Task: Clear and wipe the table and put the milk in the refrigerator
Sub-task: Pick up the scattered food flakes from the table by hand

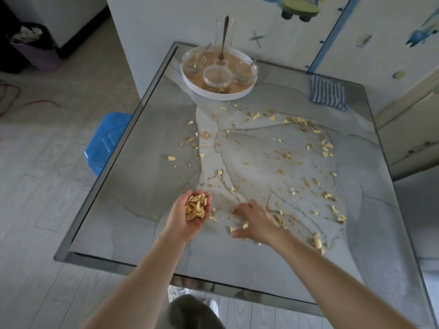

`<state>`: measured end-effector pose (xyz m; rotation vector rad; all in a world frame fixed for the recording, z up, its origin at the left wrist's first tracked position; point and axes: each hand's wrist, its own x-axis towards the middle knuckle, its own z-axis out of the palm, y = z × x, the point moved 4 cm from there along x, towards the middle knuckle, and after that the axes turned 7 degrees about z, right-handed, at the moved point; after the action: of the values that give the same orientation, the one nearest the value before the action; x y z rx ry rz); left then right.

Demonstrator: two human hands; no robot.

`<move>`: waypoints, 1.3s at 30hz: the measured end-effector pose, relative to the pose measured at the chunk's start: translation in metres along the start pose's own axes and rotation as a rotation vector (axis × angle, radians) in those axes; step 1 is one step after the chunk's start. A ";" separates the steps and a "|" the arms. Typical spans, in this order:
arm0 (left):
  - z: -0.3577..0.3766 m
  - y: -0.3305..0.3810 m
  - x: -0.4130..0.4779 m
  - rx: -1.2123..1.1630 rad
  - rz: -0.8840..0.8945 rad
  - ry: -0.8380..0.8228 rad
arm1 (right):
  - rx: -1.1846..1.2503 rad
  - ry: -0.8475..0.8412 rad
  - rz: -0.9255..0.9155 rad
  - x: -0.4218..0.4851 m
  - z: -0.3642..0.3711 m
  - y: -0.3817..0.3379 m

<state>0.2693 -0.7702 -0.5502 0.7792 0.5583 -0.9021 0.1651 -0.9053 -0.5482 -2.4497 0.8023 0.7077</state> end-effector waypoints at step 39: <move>0.019 0.010 0.018 -0.084 -0.034 0.056 | 0.400 0.296 -0.034 0.049 -0.078 -0.039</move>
<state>0.2894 -0.7895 -0.5478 0.7222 0.6568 -0.8848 0.2489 -0.9405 -0.5079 -2.2151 0.9091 0.1472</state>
